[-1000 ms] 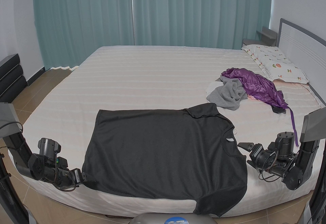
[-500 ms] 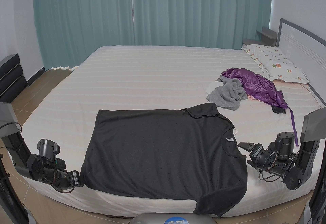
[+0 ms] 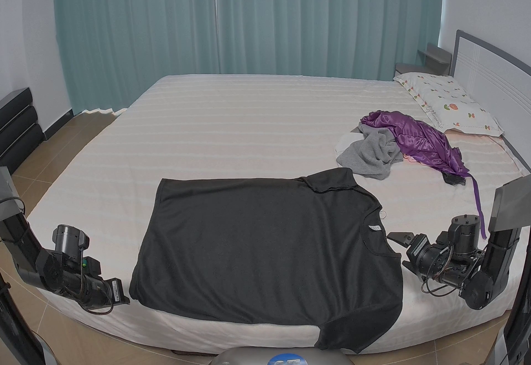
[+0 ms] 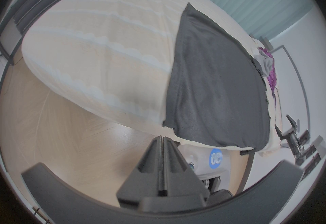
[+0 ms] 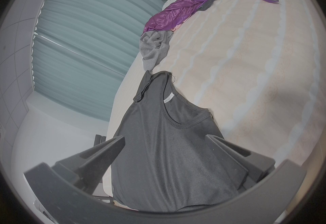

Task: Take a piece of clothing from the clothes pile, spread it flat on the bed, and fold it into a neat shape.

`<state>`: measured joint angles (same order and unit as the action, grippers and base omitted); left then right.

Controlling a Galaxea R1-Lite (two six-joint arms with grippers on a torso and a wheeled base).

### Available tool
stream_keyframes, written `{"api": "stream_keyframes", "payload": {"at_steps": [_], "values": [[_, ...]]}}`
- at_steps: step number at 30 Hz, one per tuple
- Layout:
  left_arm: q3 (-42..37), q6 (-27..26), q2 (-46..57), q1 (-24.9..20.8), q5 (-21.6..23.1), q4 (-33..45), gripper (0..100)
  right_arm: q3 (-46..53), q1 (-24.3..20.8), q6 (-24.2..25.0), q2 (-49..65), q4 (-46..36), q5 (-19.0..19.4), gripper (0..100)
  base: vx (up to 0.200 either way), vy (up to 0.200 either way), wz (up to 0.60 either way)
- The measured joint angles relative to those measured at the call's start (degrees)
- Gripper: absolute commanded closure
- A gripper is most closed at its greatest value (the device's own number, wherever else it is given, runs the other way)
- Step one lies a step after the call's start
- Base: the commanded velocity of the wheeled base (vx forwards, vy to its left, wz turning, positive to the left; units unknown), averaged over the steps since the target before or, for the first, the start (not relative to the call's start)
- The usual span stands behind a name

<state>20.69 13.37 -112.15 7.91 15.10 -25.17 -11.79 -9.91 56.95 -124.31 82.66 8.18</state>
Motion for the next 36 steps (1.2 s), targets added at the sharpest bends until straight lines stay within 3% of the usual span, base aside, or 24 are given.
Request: {"api": "stream_keyframes", "payload": {"at_steps": [8, 14, 15, 22, 36], "values": [[-0.4, -1.6, -1.0, -0.3, 5.3, -0.2, 0, 0.0, 0.0, 0.0, 0.0, 0.0, 0.0, 0, 0.000, 0.000, 0.00], [0.1, -0.5, -2.6, -1.3, 5.6, -2.4, 0, 0.0, 0.0, 0.0, 0.0, 0.0, 0.1, 0, 0.000, 0.000, 0.00], [0.2, -0.3, -2.9, -1.5, 5.6, -3.2, 100, 0.0, 0.0, 0.0, 0.0, 0.0, 0.1, 0, 0.000, 0.000, 0.00], [0.1, 1.0, -5.0, -2.4, 4.9, -8.0, 100, 0.0, 0.0, 0.0, 0.0, 0.0, 0.7, 0, 0.000, 0.000, 0.00], [-1.2, 1.2, -5.1, -1.9, 2.7, -7.7, 100, 0.1, 0.1, 0.0, 0.0, 0.0, 0.8, 0, 0.000, 0.000, 0.00]]}}
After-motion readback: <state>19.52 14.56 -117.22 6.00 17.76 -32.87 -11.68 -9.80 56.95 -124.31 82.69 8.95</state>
